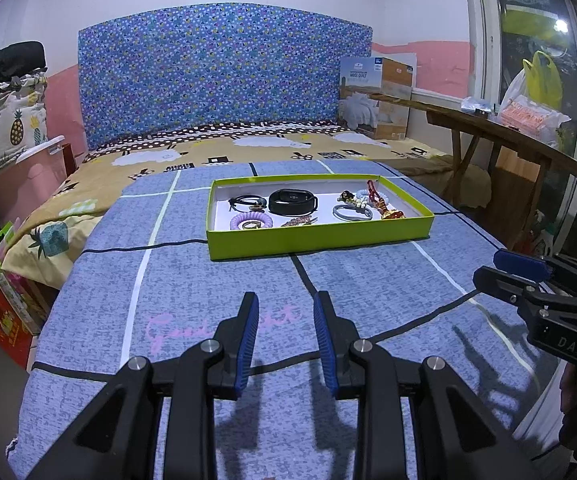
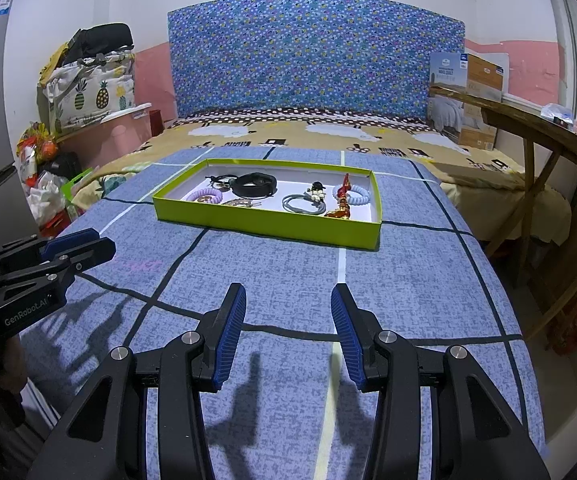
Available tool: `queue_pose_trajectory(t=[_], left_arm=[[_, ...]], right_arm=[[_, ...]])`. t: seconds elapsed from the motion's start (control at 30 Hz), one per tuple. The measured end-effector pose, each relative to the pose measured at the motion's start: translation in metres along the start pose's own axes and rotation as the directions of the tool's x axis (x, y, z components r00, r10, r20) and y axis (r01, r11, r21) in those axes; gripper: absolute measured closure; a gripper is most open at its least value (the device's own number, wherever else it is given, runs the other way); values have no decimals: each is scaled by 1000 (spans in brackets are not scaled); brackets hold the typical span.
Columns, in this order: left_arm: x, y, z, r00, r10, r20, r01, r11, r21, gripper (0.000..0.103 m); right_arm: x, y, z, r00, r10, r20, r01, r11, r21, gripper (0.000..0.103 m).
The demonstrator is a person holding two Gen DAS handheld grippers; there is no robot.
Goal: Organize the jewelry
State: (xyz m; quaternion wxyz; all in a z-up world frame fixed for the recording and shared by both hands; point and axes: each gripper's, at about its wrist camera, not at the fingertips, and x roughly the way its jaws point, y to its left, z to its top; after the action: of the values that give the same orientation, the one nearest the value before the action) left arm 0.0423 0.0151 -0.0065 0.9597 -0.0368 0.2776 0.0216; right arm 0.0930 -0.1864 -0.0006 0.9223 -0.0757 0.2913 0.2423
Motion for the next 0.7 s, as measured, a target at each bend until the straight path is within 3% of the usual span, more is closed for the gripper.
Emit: queue_pose_trajectory(t=[0.7], left_arm=[[3, -4, -1, 1000, 6, -13, -6, 1000, 27, 73]], right_arm=[[1, 1, 1, 1000, -3, -1, 3, 1000, -5, 58]])
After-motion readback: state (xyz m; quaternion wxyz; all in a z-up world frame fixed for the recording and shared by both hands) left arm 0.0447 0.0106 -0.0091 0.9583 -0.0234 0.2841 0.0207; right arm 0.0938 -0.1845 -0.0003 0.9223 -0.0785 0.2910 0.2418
